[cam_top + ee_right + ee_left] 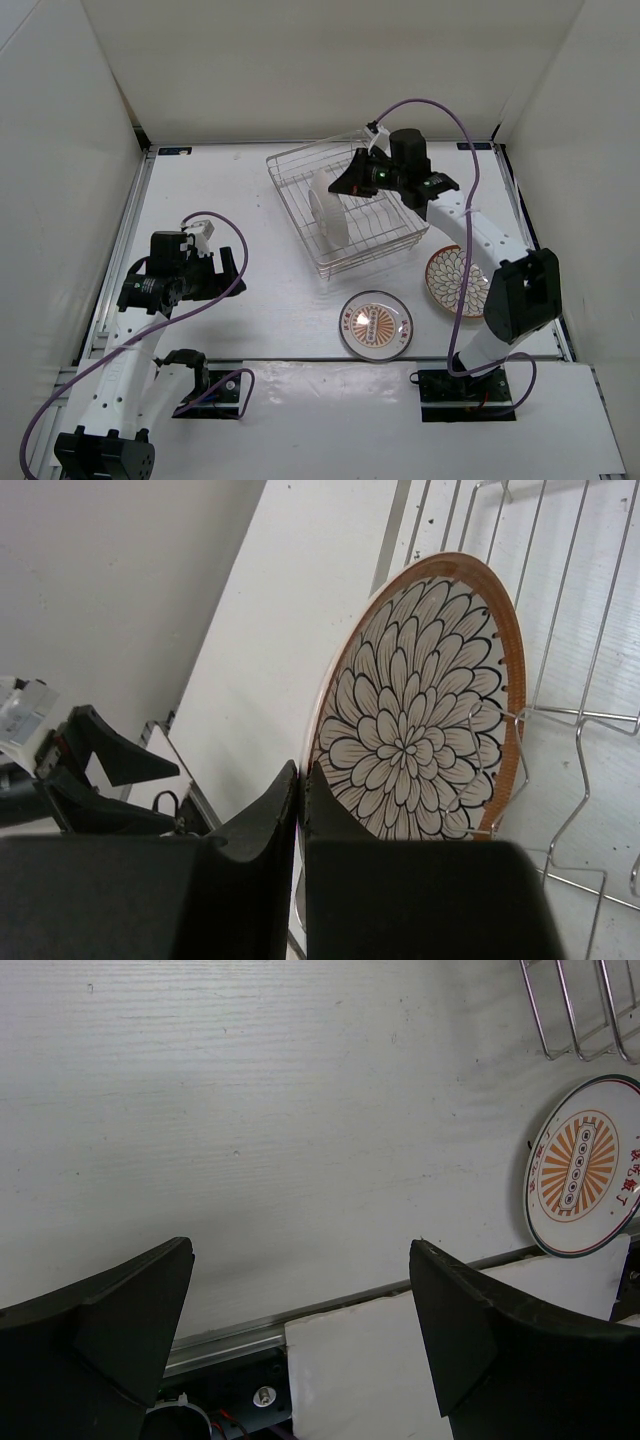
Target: Unload the plates from the dish rack
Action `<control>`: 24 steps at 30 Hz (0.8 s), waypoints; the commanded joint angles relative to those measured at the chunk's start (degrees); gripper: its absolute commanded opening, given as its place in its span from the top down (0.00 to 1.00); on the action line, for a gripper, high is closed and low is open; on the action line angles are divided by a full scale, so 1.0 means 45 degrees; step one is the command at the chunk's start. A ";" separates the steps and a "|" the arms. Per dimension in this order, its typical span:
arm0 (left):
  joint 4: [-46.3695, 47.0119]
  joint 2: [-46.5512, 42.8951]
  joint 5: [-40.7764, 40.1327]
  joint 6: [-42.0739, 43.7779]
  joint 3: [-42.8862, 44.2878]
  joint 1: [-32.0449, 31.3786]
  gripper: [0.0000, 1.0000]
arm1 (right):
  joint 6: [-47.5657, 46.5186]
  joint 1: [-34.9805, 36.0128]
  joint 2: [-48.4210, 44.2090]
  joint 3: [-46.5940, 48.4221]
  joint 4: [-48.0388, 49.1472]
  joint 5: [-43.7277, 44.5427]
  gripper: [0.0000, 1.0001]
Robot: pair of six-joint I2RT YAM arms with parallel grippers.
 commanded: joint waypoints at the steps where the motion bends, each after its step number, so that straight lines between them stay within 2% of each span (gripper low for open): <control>1: 0.0000 -0.0145 0.0114 0.0031 0.0062 0.0035 0.00 | 0.1111 -0.0150 -0.1738 0.0835 0.4664 -0.1213 1.00; 2: -0.0038 -0.0106 0.0133 0.0031 0.0062 0.0054 0.00 | 0.1232 -0.0286 -0.2067 0.0660 0.5131 -0.1019 1.00; 4: -0.0058 -0.0125 0.0114 0.0031 0.0042 0.0054 0.00 | 0.0884 -0.0171 -0.2032 0.0850 0.4748 -0.0606 1.00; 7: 0.0000 -0.0145 0.0133 0.0031 0.0042 0.0074 0.00 | 0.1151 -0.0014 -0.0803 0.1868 0.3652 -0.2106 1.00; 9: -0.0039 -0.0164 0.0133 0.0031 0.0062 0.0035 0.00 | 0.2047 -0.0170 -0.1323 0.0372 0.5650 -0.1803 1.00; 10: -0.0039 -0.0164 0.0075 -0.0008 0.0062 0.0073 0.00 | 0.2073 -0.0132 -0.1870 -0.1278 0.6166 -0.0697 1.00; 11: 0.0000 -0.0184 0.0075 0.0031 0.0042 0.0074 0.00 | 0.1957 -0.0015 -0.1894 -0.1295 0.5726 -0.0260 1.00; 12: -0.0077 -0.0203 0.0036 0.0012 0.0042 0.0035 0.00 | 0.1588 0.0276 -0.0928 -0.0947 0.5374 -0.0643 1.00; 13: -0.0020 -0.0203 0.0074 0.0012 0.0023 0.0054 0.00 | 0.1720 0.0259 -0.0512 0.0198 0.5119 -0.2367 1.00; 14: -0.0019 -0.0145 0.0133 0.0012 0.0023 0.0073 0.00 | 0.2011 0.0182 -0.0257 0.0731 0.5638 -0.2539 1.00; 15: 0.0000 -0.0126 0.0133 0.0012 0.0042 0.0054 0.00 | 0.2807 -0.0032 -0.0235 0.0408 0.6920 -0.2348 1.00; 16: -0.0058 -0.0048 0.0153 0.0031 0.0062 0.0054 0.00 | 0.2796 -0.0053 -0.1066 -0.0640 0.6816 -0.0373 1.00; 17: -0.0058 -0.0047 0.0134 0.0031 0.0081 0.0073 0.00 | 0.2621 0.0121 -0.1268 -0.0901 0.6081 -0.0006 1.00; 18: -0.0058 -0.0067 0.0095 0.0031 0.0062 0.0054 0.00 | 0.1015 0.0374 -0.0922 0.0662 0.5164 -0.0195 1.00; 19: -0.0058 -0.0067 0.0075 0.0031 0.0081 0.0054 0.00 | 0.0612 0.0492 0.0203 0.1741 0.2526 -0.1415 1.00; 20: -0.0020 -0.0067 0.0094 0.0031 0.0043 0.0073 0.00 | 0.0589 0.0455 0.0601 0.2758 0.2209 -0.2240 1.00; 21: 0.0000 -0.0067 0.0172 0.0031 0.0062 0.0054 0.00 | 0.0994 0.0358 0.0837 0.3483 0.2419 -0.2074 1.00; 22: -0.0019 -0.0067 0.0173 0.0050 0.0042 0.0054 0.00 | 0.1076 0.0067 0.0144 0.3026 0.3813 -0.1666 1.00; 24: -0.0039 -0.0008 0.0114 0.0031 0.0081 0.0073 0.00 | 0.0458 0.0103 -0.0896 0.1895 0.3692 0.0167 1.00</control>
